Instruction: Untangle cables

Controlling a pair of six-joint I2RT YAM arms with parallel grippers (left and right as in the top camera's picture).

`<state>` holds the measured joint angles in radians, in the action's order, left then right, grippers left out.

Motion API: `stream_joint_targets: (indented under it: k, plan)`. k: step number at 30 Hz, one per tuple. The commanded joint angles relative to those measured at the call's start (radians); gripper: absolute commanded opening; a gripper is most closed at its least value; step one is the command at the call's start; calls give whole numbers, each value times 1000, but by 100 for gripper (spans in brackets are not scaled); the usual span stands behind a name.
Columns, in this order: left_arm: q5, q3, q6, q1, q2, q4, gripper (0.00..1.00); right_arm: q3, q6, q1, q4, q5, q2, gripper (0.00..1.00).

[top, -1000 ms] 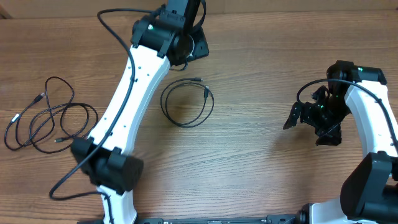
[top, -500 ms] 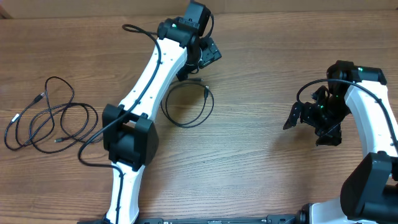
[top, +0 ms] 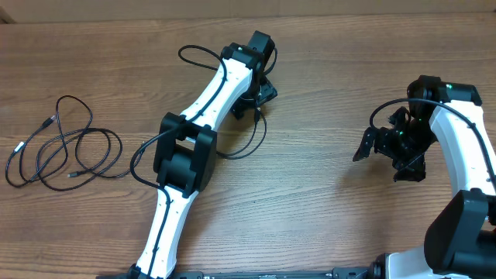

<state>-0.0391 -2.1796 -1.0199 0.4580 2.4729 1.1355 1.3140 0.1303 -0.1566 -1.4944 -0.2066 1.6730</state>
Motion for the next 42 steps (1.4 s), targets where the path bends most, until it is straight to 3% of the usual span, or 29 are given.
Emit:
stream_joint_targets:
  k: [1, 15, 20, 37, 39, 42]
  plan:
    - [96, -8, -16, 10, 14, 3, 79, 15, -3, -3, 1, -9, -14, 100]
    - [173, 2, -21, 25, 26, 5, 79, 15, -3, -3, 0, -13, -14, 100]
    - [174, 4, -25, 25, 26, 8, 66, 15, -3, -3, 0, -13, -14, 100]
    - [180, 79, -52, 25, 26, 9, 66, 15, -3, -3, 0, -13, -14, 100]
    - [177, 79, -51, 25, 26, 8, 62, 15, -3, -3, 0, -13, -14, 100]
    - [177, 79, -51, 25, 26, 9, 45, 15, -3, -3, 0, -13, -14, 100]
